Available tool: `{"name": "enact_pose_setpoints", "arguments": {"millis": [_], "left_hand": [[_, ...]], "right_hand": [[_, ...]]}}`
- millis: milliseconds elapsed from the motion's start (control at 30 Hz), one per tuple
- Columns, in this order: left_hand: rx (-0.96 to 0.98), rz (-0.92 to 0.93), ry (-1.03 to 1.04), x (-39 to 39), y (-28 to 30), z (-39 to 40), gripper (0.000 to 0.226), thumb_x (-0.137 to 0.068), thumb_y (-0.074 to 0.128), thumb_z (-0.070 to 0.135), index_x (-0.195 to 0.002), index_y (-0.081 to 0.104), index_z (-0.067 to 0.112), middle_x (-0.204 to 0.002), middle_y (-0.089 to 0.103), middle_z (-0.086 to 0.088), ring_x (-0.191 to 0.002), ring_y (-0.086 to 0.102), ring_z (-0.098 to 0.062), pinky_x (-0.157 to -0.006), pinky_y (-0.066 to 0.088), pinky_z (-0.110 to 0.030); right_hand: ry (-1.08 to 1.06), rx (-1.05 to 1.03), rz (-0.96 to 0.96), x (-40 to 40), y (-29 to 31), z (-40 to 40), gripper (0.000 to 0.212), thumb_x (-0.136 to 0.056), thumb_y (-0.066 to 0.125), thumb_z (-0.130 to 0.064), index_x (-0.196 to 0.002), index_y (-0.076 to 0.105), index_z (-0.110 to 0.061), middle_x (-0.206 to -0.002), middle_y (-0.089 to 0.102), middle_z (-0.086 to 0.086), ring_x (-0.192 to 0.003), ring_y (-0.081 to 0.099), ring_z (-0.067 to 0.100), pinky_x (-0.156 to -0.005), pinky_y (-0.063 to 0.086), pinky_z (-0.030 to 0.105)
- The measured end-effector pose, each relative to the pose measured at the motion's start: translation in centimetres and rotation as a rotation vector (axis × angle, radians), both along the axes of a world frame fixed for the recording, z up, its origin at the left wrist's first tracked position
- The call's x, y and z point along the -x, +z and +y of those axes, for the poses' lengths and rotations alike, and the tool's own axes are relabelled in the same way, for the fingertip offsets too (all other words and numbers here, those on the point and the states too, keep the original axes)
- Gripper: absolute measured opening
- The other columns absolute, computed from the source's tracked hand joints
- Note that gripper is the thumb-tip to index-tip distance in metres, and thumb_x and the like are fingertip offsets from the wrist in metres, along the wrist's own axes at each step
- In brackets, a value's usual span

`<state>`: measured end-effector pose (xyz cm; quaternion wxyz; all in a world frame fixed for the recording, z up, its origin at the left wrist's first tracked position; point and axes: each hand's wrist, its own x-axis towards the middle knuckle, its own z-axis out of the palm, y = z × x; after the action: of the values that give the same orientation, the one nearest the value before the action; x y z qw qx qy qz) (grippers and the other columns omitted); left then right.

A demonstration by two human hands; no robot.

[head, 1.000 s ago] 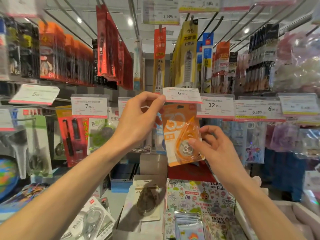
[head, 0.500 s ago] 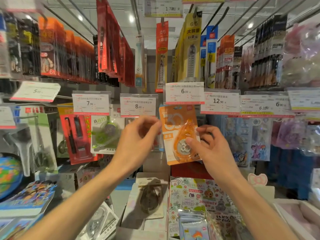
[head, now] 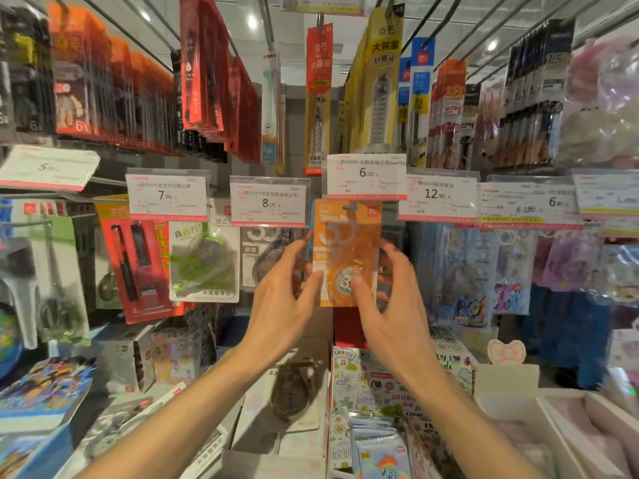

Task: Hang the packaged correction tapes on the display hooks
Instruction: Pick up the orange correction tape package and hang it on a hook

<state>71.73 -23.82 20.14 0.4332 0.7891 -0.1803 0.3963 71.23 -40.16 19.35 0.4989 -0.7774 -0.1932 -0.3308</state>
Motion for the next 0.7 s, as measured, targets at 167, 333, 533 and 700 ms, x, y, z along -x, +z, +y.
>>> {"name": "enact_pose_setpoints", "arguments": {"millis": [167,333,533,700], "left_hand": [[-0.054,0.02,0.062,-0.9,0.0,0.3,0.053,-0.101,0.053,0.036,-0.151,0.036,0.031,-0.094,0.068,0.008,-0.082,0.065,-0.01,-0.077,0.056,-0.041],[-0.122,0.064,0.104,-1.3,-0.1,0.7,0.051,-0.1,0.051,0.037,-0.148,0.037,0.027,-0.102,0.068,0.001,-0.09,0.065,-0.018,-0.081,0.056,-0.046],[-0.154,0.078,0.112,-1.3,-0.7,1.2,0.056,-0.1,0.052,0.037,-0.152,0.032,0.027,-0.121,0.067,0.0,-0.103,0.066,-0.02,-0.09,0.055,-0.046],[-0.12,0.098,0.086,-0.9,-1.8,1.9,0.054,-0.1,0.055,0.035,-0.149,0.036,0.027,-0.121,0.068,0.0,-0.089,0.069,-0.012,-0.083,0.057,-0.038]], "right_hand": [[-0.066,0.14,0.074,-0.2,0.1,0.1,0.053,-0.102,0.047,-0.045,-0.15,0.027,-0.037,-0.127,0.042,-0.004,-0.114,0.054,0.012,-0.092,0.038,0.025],[-0.102,0.174,0.093,-0.7,0.1,0.4,0.044,-0.1,0.048,-0.048,-0.14,0.033,-0.037,-0.121,0.046,-0.005,-0.1,0.064,0.023,-0.089,0.051,0.039],[-0.081,0.176,0.106,-0.5,-0.2,0.4,0.058,-0.099,0.05,-0.05,-0.149,0.024,-0.037,-0.133,0.046,-0.003,-0.11,0.063,0.025,-0.096,0.051,0.047],[-0.071,0.191,0.124,0.0,-0.7,0.4,0.07,-0.098,0.053,-0.05,-0.156,0.017,-0.032,-0.154,0.035,-0.004,-0.106,0.064,0.012,-0.098,0.053,0.046]]}}
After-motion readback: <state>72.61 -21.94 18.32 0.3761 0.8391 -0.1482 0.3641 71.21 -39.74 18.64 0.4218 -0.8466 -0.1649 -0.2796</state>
